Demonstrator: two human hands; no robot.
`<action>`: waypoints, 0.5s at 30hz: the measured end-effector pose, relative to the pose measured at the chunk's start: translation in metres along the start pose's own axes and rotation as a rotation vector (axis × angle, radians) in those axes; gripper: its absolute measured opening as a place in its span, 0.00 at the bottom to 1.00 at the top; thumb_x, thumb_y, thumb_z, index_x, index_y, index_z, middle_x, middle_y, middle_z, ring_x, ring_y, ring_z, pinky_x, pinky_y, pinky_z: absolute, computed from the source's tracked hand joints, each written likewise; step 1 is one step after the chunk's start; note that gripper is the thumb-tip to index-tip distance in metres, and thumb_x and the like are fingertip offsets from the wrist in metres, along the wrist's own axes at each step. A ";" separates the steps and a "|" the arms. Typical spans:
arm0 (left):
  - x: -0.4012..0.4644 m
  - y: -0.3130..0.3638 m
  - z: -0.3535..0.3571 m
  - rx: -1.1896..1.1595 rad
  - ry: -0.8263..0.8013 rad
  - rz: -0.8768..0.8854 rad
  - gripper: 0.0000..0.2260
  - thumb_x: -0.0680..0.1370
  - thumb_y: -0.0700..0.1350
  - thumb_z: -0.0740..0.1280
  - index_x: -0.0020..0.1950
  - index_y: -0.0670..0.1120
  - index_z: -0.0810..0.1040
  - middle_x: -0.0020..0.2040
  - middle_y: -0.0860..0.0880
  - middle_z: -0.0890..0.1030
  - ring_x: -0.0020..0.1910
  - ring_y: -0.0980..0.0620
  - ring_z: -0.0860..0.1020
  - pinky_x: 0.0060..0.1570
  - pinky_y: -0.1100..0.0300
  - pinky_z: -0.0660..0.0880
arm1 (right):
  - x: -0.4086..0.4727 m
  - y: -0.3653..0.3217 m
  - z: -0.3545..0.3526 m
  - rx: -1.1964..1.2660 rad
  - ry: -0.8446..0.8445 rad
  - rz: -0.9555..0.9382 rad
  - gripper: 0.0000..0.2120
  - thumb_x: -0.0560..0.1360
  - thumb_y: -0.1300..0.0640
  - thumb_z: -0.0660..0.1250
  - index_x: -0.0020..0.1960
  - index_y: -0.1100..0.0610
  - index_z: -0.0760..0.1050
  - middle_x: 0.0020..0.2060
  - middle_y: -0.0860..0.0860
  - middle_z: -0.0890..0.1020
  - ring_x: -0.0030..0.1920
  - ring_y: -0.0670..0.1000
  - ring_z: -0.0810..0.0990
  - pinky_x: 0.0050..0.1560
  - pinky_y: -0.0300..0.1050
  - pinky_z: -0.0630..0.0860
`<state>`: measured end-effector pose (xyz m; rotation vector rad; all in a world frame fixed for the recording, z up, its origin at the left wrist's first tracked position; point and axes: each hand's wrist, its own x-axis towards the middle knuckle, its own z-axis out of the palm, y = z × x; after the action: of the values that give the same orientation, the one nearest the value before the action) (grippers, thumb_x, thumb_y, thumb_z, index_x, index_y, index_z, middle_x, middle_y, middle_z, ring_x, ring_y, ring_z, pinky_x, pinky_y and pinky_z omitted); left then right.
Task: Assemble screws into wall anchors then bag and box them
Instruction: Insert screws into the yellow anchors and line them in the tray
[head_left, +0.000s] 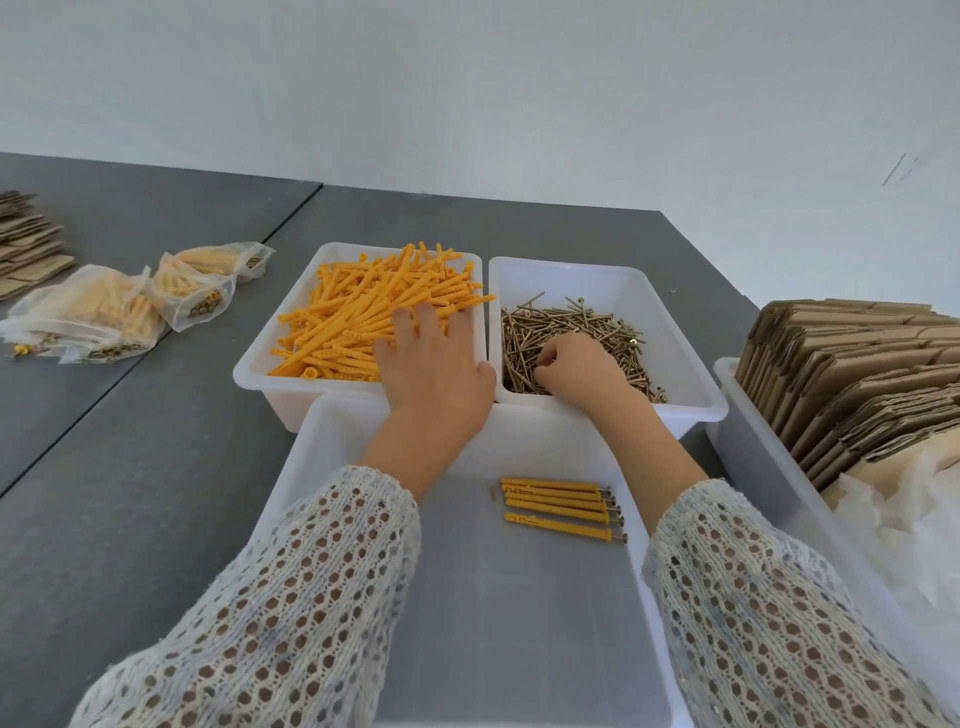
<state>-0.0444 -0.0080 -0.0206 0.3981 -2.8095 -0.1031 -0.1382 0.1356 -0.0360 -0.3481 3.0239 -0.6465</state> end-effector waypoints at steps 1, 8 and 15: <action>0.001 -0.002 0.000 -0.002 -0.027 -0.033 0.22 0.80 0.57 0.59 0.70 0.48 0.68 0.72 0.44 0.65 0.72 0.38 0.61 0.62 0.41 0.67 | -0.001 0.000 0.000 -0.021 -0.014 0.007 0.09 0.74 0.59 0.63 0.48 0.60 0.81 0.40 0.54 0.81 0.40 0.55 0.78 0.39 0.47 0.74; 0.007 -0.006 0.003 0.047 -0.109 -0.071 0.17 0.82 0.57 0.54 0.63 0.51 0.75 0.68 0.44 0.72 0.71 0.37 0.62 0.65 0.40 0.64 | -0.002 -0.001 -0.002 -0.032 -0.095 -0.017 0.12 0.76 0.56 0.61 0.34 0.55 0.68 0.29 0.50 0.69 0.31 0.52 0.67 0.35 0.44 0.65; 0.014 -0.015 0.004 0.012 -0.077 -0.089 0.14 0.80 0.51 0.57 0.63 0.52 0.76 0.66 0.45 0.74 0.69 0.39 0.64 0.64 0.43 0.64 | -0.003 0.000 -0.001 -0.051 -0.050 0.004 0.16 0.77 0.55 0.59 0.32 0.54 0.62 0.28 0.49 0.66 0.28 0.50 0.63 0.31 0.42 0.59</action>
<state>-0.0543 -0.0259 -0.0226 0.5327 -2.8687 -0.1233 -0.1351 0.1365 -0.0346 -0.3539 2.9966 -0.5524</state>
